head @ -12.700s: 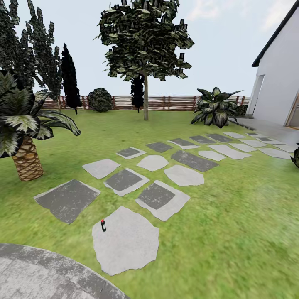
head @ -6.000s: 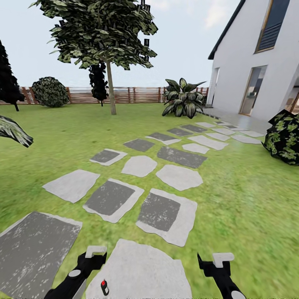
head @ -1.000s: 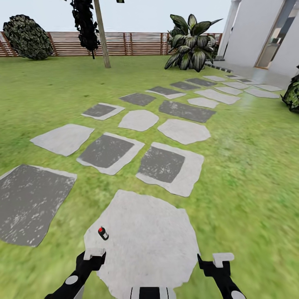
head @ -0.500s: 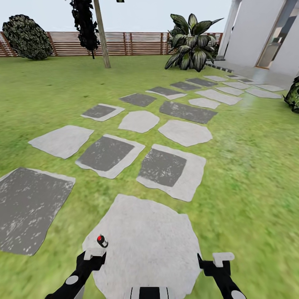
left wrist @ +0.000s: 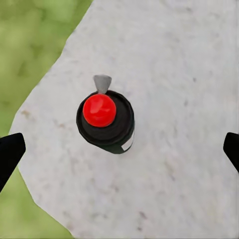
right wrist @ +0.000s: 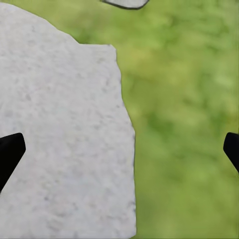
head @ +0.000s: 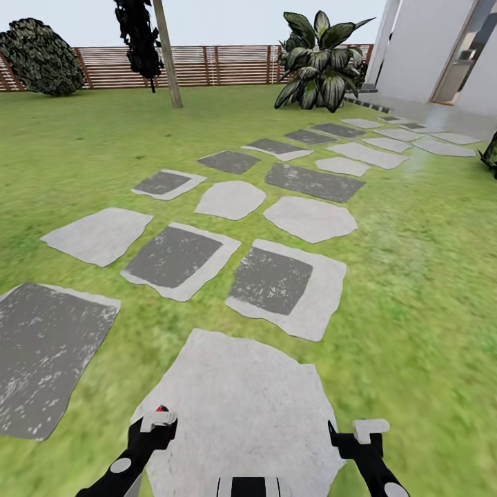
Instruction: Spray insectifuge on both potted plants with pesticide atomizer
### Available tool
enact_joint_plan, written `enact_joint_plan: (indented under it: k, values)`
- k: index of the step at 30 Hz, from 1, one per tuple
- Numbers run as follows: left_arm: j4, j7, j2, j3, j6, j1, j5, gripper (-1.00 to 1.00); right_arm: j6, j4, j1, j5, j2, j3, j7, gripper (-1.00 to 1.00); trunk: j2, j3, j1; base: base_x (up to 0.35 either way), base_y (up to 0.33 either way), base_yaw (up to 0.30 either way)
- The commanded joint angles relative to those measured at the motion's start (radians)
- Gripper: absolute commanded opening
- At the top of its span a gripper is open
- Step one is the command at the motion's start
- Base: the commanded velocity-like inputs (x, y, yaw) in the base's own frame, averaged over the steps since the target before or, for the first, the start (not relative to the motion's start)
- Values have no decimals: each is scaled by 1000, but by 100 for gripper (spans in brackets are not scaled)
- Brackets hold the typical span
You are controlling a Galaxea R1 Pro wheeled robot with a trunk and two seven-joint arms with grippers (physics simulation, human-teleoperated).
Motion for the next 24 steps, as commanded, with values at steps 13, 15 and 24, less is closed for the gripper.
enact_joint_plan:
  k: [13,15,24]
  values:
    - [1,-1,3,6,-4,-1,-8,100,-3,0,0,1,0,-1,0,100,-1,-13,1,2,0,3]
    - [1,-1,3,6,-4,-1,-8,100,-3,0,0,1,0,-1,0,100,-1,-23,2,0,0,66]
    - [1,-1,3,6,-5,-1,-9,100,-3,0,0,1,0,0,0,100,-1,-29,2,2,1,54]
